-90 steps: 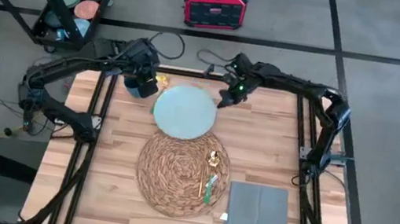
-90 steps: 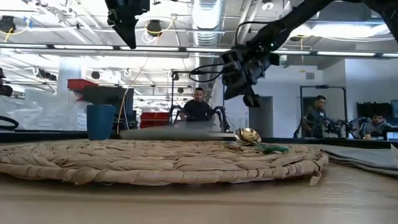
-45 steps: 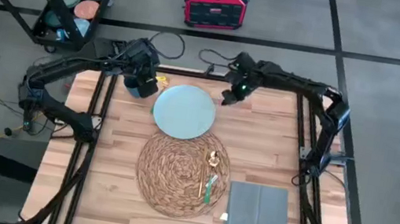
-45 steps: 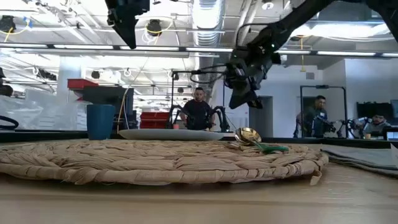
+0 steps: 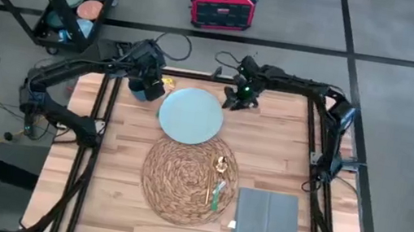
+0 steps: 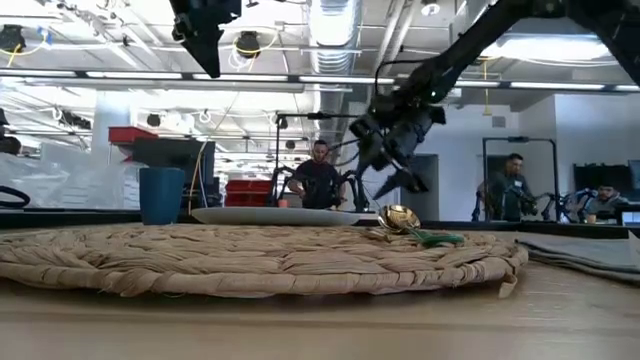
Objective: Set table place
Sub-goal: Put the light blue plate on the brown placemat to the left of the gold table knife
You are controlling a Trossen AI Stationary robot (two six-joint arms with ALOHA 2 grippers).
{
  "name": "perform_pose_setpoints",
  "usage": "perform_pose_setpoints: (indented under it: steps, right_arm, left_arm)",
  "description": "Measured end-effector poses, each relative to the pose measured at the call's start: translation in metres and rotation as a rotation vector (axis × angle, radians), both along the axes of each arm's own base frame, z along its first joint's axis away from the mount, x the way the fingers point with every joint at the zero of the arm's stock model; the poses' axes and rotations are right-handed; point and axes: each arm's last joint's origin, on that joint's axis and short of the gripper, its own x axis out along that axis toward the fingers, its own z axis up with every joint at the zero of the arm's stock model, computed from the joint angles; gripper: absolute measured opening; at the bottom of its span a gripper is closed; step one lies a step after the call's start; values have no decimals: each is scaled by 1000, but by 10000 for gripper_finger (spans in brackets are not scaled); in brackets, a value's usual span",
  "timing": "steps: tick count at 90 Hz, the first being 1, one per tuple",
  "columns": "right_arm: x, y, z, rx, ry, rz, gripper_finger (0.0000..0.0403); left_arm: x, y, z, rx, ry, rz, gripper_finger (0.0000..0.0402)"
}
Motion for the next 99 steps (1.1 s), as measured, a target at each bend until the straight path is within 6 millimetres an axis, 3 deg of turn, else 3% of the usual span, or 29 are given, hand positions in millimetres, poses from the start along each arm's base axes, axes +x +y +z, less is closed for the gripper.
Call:
perform_pose_setpoints:
  steps: [13, 58, 68, 85, 99]
  right_arm:
    - [8, 8, -12, 45, 25, 5, 222]
    - [12, 5, -9, 129, 41, -126, 212]
    - [18, 8, -21, 172, 63, -146, 211]
    - [24, 26, -33, 245, 100, -51, 211]
    - [25, 24, -33, 193, 104, -73, 211]
  left_arm:
    - [0, 0, 0, 0, 1, -3, 76]
    - [0, 0, 0, 4, 4, -9, 76]
    - [0, 0, 0, 1, 1, -3, 76]
    - [-2, -1, -1, -24, 10, 6, 76]
    - [-2, -1, -1, -23, 15, -2, 76]
